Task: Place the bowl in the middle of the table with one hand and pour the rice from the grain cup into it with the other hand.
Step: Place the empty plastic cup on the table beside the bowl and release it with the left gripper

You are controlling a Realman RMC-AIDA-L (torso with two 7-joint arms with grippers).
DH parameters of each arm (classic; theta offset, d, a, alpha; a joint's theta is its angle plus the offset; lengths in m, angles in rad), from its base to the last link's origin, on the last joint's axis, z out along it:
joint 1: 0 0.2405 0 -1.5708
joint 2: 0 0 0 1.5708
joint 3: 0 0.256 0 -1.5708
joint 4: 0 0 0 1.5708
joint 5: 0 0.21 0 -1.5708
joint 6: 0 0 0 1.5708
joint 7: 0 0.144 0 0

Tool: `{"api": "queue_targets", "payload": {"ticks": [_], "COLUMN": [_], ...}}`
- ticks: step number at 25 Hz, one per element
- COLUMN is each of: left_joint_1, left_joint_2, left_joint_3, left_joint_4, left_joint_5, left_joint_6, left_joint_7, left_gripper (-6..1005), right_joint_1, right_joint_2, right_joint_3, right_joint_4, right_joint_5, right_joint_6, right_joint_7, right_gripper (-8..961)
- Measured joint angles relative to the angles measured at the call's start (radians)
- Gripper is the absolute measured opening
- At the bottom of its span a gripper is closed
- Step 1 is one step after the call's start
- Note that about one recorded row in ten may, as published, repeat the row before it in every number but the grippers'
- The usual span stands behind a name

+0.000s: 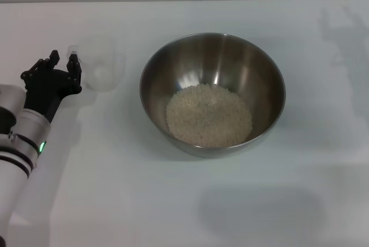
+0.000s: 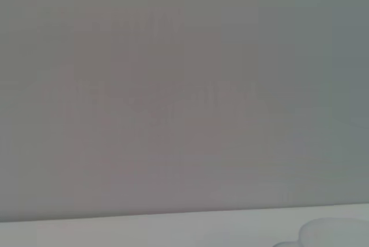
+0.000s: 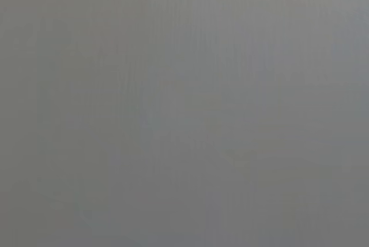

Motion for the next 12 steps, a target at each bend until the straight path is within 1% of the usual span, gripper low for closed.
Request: {"api": "queue_targets", "payload": {"ticks": [1,6,10,11,12], "left_joint_1": [0.005,0.014,0.014,0.017,0.020], "left_joint_2": [0.000,0.003,0.006,0.007,0.007], "left_joint_3": [0.001,0.004,0.012,0.013,0.013], "left_joint_4": [0.000,0.008,0.020,0.025,0.028], "left_joint_5": [0.001,0.010,0.056,0.086,0.094], "left_joint_6": [0.006,0.018,0.016,0.018,0.020], "left_joint_7": [-0.002,-0.071,-0.122,-0.143,-0.154], "left_gripper": [347,362,508,545,563], "right_joint_1": [0.001,0.003,0.003,0.003,0.003], "right_joint_2": [-0.001,-0.003,-0.003,-0.003,-0.003], "right_joint_3": [0.000,0.000,0.000,0.000,0.000], "right_joint_4": [0.000,0.001,0.001,0.002,0.002], "right_joint_5": [0.000,0.000,0.000,0.000,0.000], "right_joint_6": [0.000,0.001,0.001,0.002,0.002], "right_joint_7": [0.000,0.000,0.000,0.000,0.000], "right_gripper": [527,528,527,527,527]}}
